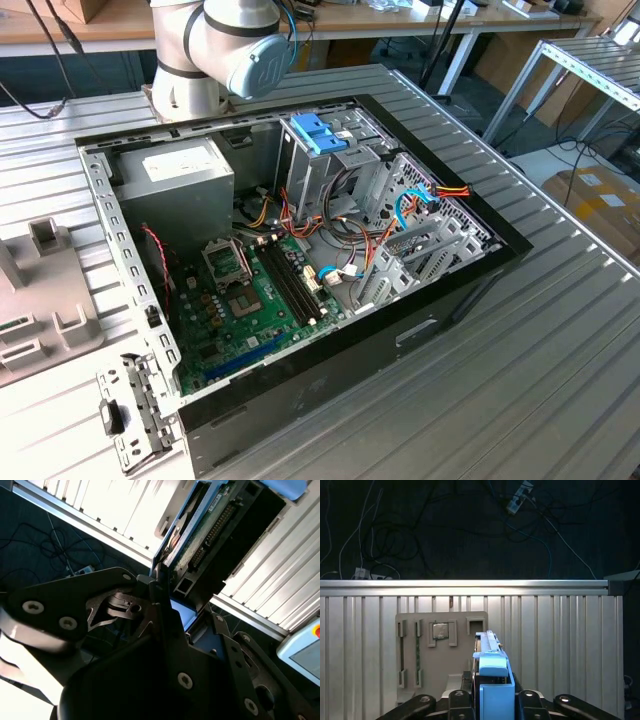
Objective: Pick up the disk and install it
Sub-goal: 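Pick up the disk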
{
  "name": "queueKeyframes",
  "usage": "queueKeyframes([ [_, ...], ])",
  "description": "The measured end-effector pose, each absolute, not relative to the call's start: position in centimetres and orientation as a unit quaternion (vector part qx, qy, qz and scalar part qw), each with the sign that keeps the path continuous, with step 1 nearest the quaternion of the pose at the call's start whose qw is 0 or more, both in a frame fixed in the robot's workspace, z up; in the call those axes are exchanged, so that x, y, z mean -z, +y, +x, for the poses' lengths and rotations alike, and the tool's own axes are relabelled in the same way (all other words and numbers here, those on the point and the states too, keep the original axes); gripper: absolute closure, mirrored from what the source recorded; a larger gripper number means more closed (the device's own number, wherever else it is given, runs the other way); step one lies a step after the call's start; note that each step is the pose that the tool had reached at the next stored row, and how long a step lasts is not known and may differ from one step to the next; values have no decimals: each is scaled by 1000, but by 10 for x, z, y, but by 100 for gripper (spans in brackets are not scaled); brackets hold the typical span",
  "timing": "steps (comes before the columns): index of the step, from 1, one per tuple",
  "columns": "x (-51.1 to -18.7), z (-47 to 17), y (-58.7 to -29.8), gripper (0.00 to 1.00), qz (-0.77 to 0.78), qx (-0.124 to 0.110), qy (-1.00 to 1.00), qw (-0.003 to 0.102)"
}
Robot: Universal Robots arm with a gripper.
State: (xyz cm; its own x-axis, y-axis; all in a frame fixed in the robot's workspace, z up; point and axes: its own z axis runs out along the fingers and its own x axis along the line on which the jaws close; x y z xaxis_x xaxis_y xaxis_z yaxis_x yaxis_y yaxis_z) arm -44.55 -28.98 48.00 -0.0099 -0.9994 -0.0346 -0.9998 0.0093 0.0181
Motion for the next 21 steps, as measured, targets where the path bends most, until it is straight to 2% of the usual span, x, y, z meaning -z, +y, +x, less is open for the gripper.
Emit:
queueKeyframes([
  [12,-496,-445,-290,63,-704,-19,710,6],
  [21,-496,-445,-290,63,-704,-19,710,6],
])
